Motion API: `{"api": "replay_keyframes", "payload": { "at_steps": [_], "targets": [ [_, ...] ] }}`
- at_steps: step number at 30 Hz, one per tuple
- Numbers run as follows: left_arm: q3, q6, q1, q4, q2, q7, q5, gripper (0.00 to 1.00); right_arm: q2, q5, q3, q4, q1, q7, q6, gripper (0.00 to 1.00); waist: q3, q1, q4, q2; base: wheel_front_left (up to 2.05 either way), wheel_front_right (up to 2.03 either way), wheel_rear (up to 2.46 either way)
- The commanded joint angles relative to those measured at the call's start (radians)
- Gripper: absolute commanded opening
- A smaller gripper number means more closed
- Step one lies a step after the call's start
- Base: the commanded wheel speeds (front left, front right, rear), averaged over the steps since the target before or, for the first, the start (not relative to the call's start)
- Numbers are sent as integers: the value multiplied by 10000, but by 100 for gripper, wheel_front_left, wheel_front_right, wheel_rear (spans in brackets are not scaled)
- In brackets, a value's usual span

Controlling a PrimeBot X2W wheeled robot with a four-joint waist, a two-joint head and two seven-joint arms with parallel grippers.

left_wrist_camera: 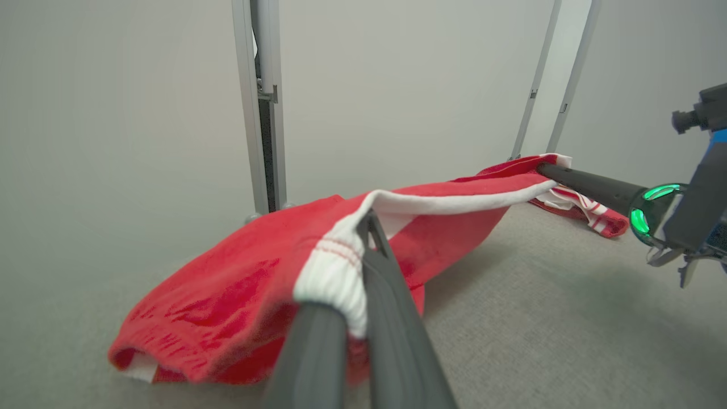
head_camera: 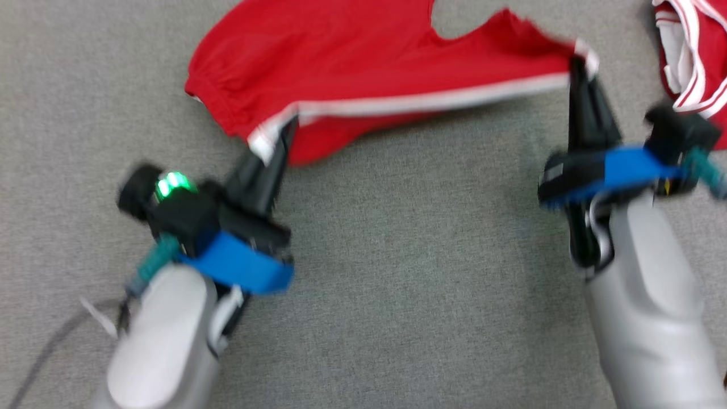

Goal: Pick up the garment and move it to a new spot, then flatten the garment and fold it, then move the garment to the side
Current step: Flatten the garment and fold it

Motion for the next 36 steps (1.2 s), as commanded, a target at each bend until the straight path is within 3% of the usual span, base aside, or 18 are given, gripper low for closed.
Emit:
{"api": "replay_keyframes", "payload": {
  "at_steps": [1,9,20,26,36],
  "targets": [
    [-10,34,626,-139,-69,-30,-38,0,-103,125,55,-170,698,6,-5,0,-385,1,82,-1,0,0,0],
    [-256,22,3671,-429,-466,-32,-41,0,35,1089,-58,-1359,4032,257,-7,0,-1569,1,115,-1,0,0,0],
    [-754,11,5888,-585,-488,-32,-65,0,211,1791,-510,-3214,7219,1015,-7,0,-2617,1,166,-1,0,0,0],
    [-953,10,6046,-734,-482,-32,-94,0,255,1860,-769,-3965,7647,1289,-7,0,-2734,1,298,-1,0,0,0],
    [-908,9,5101,-1106,-360,-32,46,0,135,1304,-675,-4329,6100,1634,-5,0,-2590,1,743,-1,0,0,0]
  ]
}}
